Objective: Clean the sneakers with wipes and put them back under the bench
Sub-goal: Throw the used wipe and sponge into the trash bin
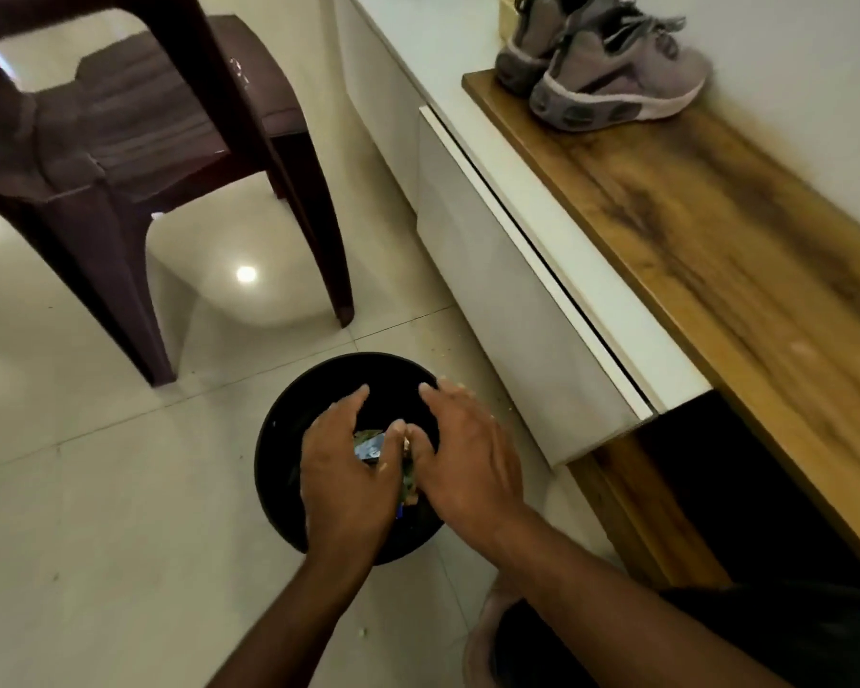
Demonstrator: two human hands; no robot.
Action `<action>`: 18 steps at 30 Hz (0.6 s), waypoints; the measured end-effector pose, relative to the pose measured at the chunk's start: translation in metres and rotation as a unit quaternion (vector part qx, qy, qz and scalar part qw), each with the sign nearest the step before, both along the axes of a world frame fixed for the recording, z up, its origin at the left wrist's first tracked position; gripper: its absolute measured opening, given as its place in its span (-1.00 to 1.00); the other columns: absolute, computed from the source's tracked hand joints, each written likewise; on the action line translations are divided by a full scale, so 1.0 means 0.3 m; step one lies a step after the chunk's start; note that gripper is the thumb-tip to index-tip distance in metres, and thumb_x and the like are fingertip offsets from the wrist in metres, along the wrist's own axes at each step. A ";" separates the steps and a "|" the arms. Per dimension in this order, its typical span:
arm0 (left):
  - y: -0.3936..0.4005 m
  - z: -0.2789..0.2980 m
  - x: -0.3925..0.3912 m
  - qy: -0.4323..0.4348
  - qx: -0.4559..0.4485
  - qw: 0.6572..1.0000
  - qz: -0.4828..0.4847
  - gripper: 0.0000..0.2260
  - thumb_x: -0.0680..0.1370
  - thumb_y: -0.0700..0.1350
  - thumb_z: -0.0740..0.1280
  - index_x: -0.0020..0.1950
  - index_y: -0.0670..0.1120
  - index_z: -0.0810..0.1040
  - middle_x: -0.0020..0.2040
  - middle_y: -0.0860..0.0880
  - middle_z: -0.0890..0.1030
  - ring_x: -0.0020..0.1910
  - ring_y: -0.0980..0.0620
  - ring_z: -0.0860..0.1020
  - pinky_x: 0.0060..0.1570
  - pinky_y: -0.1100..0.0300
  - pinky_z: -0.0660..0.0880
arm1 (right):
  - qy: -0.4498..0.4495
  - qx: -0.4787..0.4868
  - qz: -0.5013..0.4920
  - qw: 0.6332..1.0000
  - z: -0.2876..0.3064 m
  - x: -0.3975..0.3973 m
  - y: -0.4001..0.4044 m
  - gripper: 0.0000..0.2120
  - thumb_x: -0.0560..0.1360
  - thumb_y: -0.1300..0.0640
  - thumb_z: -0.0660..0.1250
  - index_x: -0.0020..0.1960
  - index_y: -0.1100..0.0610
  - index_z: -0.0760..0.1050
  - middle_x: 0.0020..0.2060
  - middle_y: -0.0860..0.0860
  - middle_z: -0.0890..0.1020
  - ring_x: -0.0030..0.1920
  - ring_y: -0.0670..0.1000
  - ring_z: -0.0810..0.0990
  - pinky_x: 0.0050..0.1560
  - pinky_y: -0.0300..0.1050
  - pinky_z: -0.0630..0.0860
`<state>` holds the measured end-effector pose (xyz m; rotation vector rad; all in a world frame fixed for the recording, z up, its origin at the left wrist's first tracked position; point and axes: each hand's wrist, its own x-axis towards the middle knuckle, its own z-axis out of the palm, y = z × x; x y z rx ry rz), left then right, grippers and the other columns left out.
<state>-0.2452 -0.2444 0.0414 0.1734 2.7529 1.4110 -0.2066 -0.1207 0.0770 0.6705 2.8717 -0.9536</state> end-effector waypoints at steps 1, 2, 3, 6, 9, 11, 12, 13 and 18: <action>0.017 0.023 -0.007 0.015 -0.024 0.999 -0.019 -0.49 0.64 0.18 0.34 0.56 0.04 0.44 0.51 0.00 0.49 0.56 -0.01 0.35 0.53 -0.11 0.33 | -0.002 0.028 0.016 0.999 0.024 0.008 0.022 -0.47 0.71 -0.10 0.16 0.64 -0.02 0.19 0.65 -0.03 0.17 0.65 -0.01 0.07 0.63 0.01 0.07; 0.033 0.044 -0.018 0.034 -0.052 0.997 -0.041 -0.44 0.66 0.24 0.25 0.61 0.03 0.37 0.58 -0.01 0.41 0.64 -0.03 0.22 0.60 -0.14 0.22 | -0.005 0.057 0.028 0.998 0.044 0.016 0.045 -0.44 0.72 -0.12 0.09 0.67 0.00 0.09 0.68 -0.01 0.05 0.67 0.00 -0.04 0.65 0.09 0.00; 0.049 0.064 -0.033 0.058 -0.081 0.993 -0.060 -0.39 0.66 0.29 0.18 0.65 0.04 0.29 0.64 -0.01 0.31 0.68 -0.02 0.09 0.63 -0.16 0.11 | -0.007 0.085 0.033 0.996 0.065 0.021 0.066 -0.41 0.73 -0.16 0.02 0.68 0.02 0.00 0.69 0.00 -0.07 0.67 0.01 -0.14 0.65 0.15 -0.07; 0.110 0.165 -0.081 0.146 -0.134 0.976 -0.095 -0.32 0.65 0.33 0.07 0.71 0.07 0.06 0.73 -0.01 0.02 0.70 0.01 -0.19 0.66 -0.15 -0.10 | 0.009 0.158 0.009 0.987 0.130 0.042 0.132 -0.33 0.71 -0.24 -0.14 0.69 0.07 -0.18 0.66 0.02 -0.27 0.66 0.03 -0.28 0.63 0.24 -0.21; 0.177 0.283 -0.098 0.239 -0.162 0.951 -0.108 -0.26 0.66 0.30 0.09 0.73 0.00 -0.06 0.73 -0.04 -0.14 0.69 -0.07 -0.27 0.65 -0.17 -0.16 | 0.050 0.215 -0.035 0.975 0.209 0.054 0.185 -0.29 0.70 -0.27 -0.19 0.69 0.10 -0.24 0.64 0.03 -0.35 0.64 0.03 -0.35 0.61 0.29 -0.24; 0.219 0.355 -0.090 0.283 -0.165 0.937 -0.119 -0.24 0.66 0.28 0.12 0.73 -0.03 -0.10 0.73 -0.06 -0.18 0.69 -0.13 -0.25 0.64 -0.23 -0.12 | 0.081 0.244 -0.065 0.964 0.272 0.074 0.213 -0.27 0.69 -0.30 -0.22 0.68 0.12 -0.24 0.64 0.04 -0.35 0.64 0.03 -0.36 0.60 0.30 -0.25; 0.239 0.382 -0.086 0.297 -0.163 0.933 -0.123 -0.23 0.66 0.28 0.13 0.73 -0.04 -0.12 0.73 -0.07 -0.18 0.69 -0.14 -0.24 0.64 -0.26 -0.11 | 0.099 0.256 -0.073 0.959 0.302 0.084 0.226 -0.27 0.69 -0.31 -0.22 0.69 0.13 -0.23 0.65 0.05 -0.33 0.65 0.03 -0.34 0.61 0.31 -0.24; 0.257 0.408 -0.081 0.306 -0.159 0.930 -0.127 -0.22 0.66 0.29 0.12 0.73 -0.05 -0.14 0.73 -0.07 -0.18 0.69 -0.15 -0.23 0.63 -0.27 -0.10 | 0.114 0.269 -0.079 0.953 0.330 0.096 0.236 -0.27 0.70 -0.29 -0.19 0.68 0.14 -0.22 0.66 0.06 -0.30 0.65 0.04 -0.32 0.61 0.31 -0.21; 0.392 0.540 -0.017 0.359 -0.137 0.907 -0.169 -0.19 0.65 0.32 0.09 0.72 -0.07 -0.17 0.72 -0.09 -0.19 0.69 -0.15 -0.23 0.64 -0.26 -0.14 | 0.139 0.319 -0.134 0.928 0.451 0.215 0.338 -0.25 0.72 -0.26 -0.08 0.68 0.17 -0.24 0.66 0.09 -0.27 0.65 0.08 -0.32 0.61 0.32 -0.17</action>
